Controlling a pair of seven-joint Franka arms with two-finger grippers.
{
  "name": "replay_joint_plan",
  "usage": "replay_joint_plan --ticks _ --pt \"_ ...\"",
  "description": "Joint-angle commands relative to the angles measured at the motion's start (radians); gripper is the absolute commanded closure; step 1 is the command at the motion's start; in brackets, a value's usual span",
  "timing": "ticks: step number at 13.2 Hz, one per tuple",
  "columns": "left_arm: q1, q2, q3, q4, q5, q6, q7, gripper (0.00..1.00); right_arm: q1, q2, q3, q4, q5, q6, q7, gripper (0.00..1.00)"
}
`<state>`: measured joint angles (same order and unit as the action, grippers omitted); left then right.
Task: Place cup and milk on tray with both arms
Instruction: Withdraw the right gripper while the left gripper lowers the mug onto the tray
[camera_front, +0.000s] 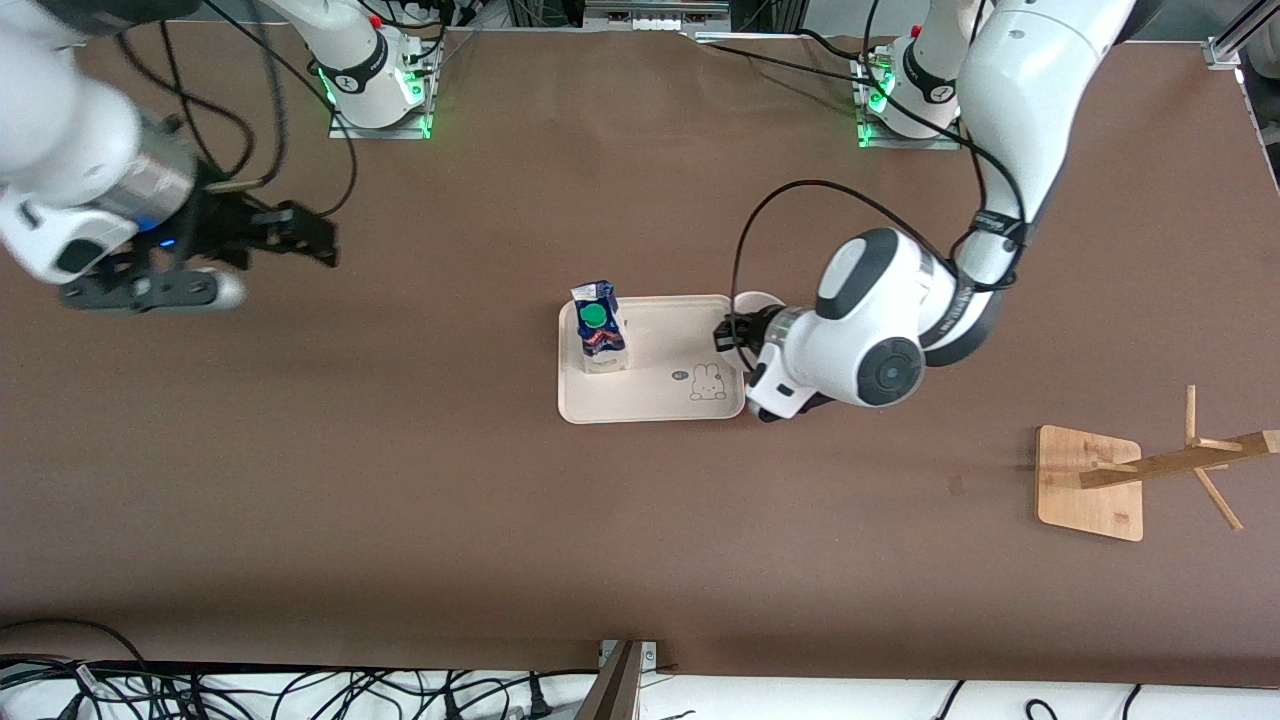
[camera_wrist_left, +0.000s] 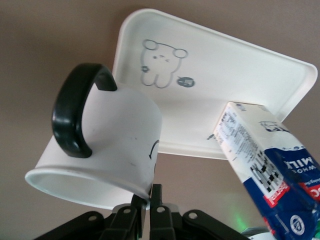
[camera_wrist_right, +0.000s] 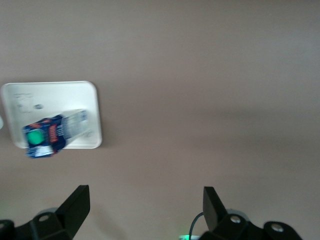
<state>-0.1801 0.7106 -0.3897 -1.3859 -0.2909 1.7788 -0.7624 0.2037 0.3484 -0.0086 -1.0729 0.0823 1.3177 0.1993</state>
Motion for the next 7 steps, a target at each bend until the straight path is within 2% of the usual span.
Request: replay_joint_plan --ticks 1,3,4,5,7 --pt "-0.064 0.05 0.008 0.039 -0.008 0.04 -0.04 1.0 -0.004 0.012 -0.045 0.008 -0.033 0.006 -0.041 0.0" --pt "-0.088 0.073 0.015 0.036 -0.001 0.054 -0.04 1.0 -0.003 0.008 -0.064 0.004 -0.164 0.017 -0.078 0.0" --pt "-0.09 0.088 0.015 0.036 0.001 0.054 -0.04 1.0 -0.016 0.008 -0.064 -0.005 -0.194 0.023 -0.14 0.0" --pt "-0.093 0.093 0.015 0.036 0.001 0.054 -0.04 1.0 -0.07 0.001 -0.061 -0.03 -0.19 0.044 -0.212 0.0" --pt "-0.096 0.095 0.018 0.035 0.018 0.054 -0.038 1.0 -0.151 -0.064 -0.025 -0.146 -0.19 0.119 -0.334 0.0"
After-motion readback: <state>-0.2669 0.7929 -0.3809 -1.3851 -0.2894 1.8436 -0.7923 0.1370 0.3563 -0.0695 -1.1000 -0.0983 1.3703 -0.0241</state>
